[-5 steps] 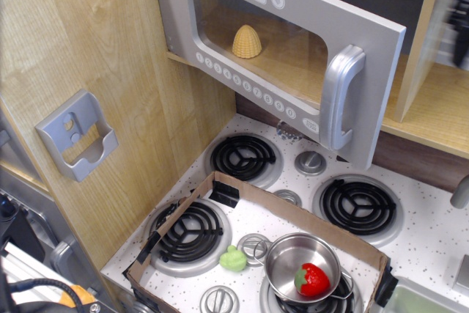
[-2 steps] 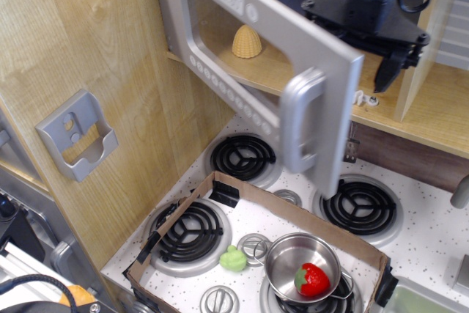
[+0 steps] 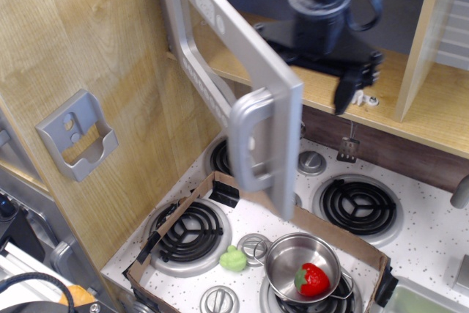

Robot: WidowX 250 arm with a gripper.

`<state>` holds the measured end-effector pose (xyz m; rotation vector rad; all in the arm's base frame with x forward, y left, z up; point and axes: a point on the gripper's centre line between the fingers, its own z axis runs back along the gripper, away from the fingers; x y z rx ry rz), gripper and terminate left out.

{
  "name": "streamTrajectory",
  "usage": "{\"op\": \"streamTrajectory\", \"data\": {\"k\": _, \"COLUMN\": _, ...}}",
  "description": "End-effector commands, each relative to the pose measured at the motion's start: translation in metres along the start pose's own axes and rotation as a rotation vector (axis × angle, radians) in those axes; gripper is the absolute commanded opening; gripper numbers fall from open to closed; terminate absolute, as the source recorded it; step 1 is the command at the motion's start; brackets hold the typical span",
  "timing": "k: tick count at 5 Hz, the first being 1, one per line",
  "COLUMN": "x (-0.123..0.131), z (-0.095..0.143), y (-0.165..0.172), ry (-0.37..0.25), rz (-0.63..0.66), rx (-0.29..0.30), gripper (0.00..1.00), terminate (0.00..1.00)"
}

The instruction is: Open microwave

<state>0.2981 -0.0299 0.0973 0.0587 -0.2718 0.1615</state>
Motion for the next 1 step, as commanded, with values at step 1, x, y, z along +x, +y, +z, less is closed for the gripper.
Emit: {"op": "streamTrajectory", "data": {"k": 1, "x": -0.0283, "z": 0.0055, "y": 0.0193, "ry": 0.02, "rz": 0.07, "rx": -0.027, "gripper": 1.0, "terminate": 1.0}}
